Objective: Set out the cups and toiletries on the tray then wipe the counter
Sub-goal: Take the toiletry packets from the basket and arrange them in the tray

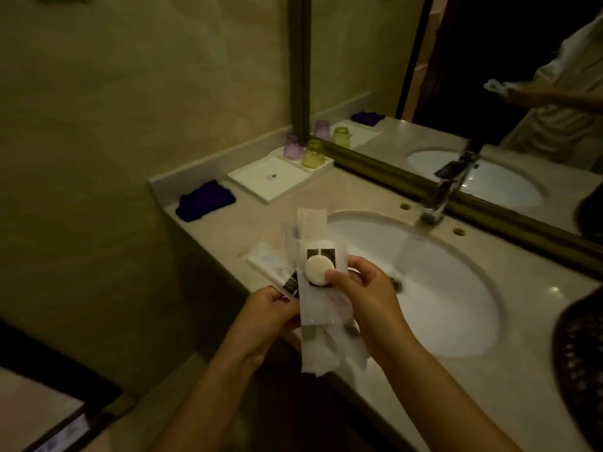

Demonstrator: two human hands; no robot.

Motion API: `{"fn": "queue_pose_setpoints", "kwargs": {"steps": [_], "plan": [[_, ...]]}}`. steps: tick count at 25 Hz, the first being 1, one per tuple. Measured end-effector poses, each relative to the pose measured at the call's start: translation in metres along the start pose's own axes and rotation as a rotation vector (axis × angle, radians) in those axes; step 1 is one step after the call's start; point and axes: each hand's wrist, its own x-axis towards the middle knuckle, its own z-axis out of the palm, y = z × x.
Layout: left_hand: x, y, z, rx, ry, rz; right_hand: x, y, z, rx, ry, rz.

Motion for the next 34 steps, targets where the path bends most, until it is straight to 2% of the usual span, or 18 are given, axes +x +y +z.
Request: {"fn": "queue_pose_setpoints", "kwargs": {"steps": [7,12,15,19,26,28,31,34], "plan": [[0.027,0.006,-0.105,-0.032,0.057,-0.068,0.026,0.019,0.100,-0.009,-0.069,0.035],[0.070,0.014,-0.141,-0.358,-0.048,-0.114,0.068,0.038,0.153,0.014,0.016,-0.054],[0.111,0.020,-0.159,-0.172,0.055,-0.081,0.109,0.048,0.187,0.056,0.083,-0.073],[0.171,0.042,-0.192,-0.109,0.155,-0.104,0.171,0.050,0.232,0.098,0.114,-0.083],[0.263,0.080,-0.233,-0.110,0.092,-0.123,0.259,0.037,0.273,0.168,0.191,-0.052],[0.287,0.084,-0.237,-0.103,0.074,-0.138,0.282,0.036,0.275,0.070,0.216,-0.119],[0.329,0.088,-0.246,-0.078,0.031,-0.163,0.321,0.035,0.274,-0.210,0.278,-0.237],[0.364,0.093,-0.252,-0.031,-0.087,-0.171,0.347,0.037,0.268,-0.313,0.321,-0.223]]}}
